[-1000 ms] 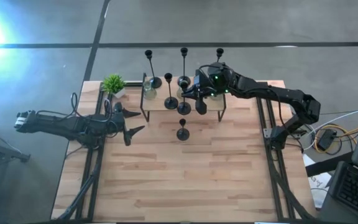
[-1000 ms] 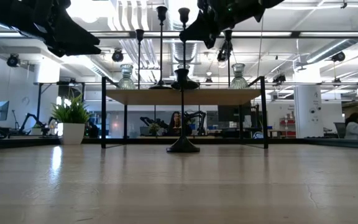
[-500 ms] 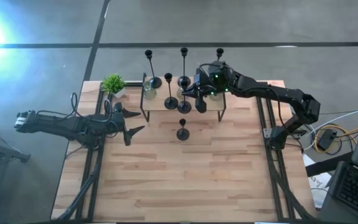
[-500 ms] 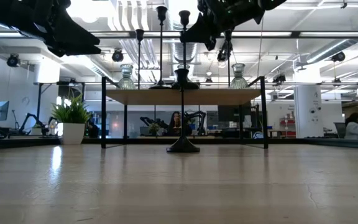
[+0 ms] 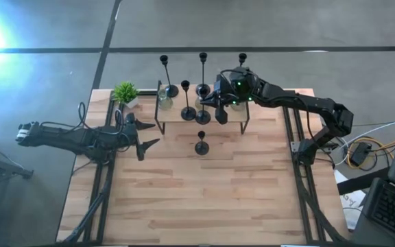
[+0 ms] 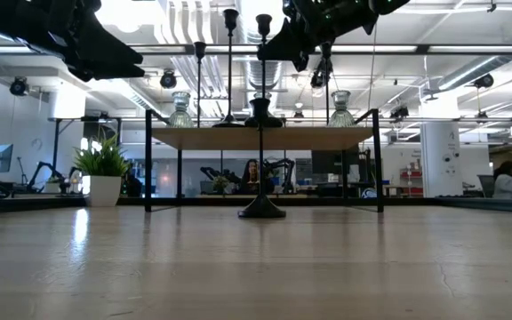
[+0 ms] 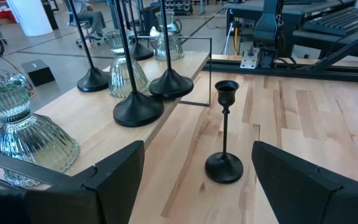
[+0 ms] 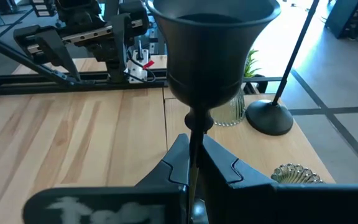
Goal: Pick & Place candle stick holders
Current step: Put the black candle holder on the shelf
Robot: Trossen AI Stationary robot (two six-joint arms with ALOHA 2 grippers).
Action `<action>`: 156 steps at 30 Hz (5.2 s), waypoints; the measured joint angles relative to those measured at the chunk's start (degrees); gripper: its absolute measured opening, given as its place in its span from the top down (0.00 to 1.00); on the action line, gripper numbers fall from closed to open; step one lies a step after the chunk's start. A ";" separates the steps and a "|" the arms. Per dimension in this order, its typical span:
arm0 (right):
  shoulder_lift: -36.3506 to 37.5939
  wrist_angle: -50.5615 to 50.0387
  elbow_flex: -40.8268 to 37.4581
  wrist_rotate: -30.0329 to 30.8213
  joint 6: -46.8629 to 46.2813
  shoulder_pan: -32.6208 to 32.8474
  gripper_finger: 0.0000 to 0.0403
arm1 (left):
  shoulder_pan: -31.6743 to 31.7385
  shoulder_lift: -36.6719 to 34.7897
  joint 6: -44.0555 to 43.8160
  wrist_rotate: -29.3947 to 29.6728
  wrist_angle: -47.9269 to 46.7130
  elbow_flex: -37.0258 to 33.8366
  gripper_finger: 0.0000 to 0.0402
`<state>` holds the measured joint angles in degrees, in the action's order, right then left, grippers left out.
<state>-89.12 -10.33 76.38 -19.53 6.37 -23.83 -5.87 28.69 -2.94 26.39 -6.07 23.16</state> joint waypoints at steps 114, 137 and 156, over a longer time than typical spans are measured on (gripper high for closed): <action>-2.03 2.16 1.09 6.11 3.72 -0.57 0.56 | -0.01 0.00 -0.52 -2.15 -0.17 0.00 0.25; -0.38 -1.03 1.09 4.39 2.60 -0.44 0.56 | -0.02 0.02 -0.52 -2.14 -0.20 0.00 0.25; 3.36 -11.42 1.11 4.52 4.11 -0.44 0.56 | -0.01 0.01 -0.45 -2.14 -0.34 0.00 0.25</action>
<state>-85.76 -21.75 77.49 -15.01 10.48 -24.27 -5.88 28.69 -3.39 24.25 -6.40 23.16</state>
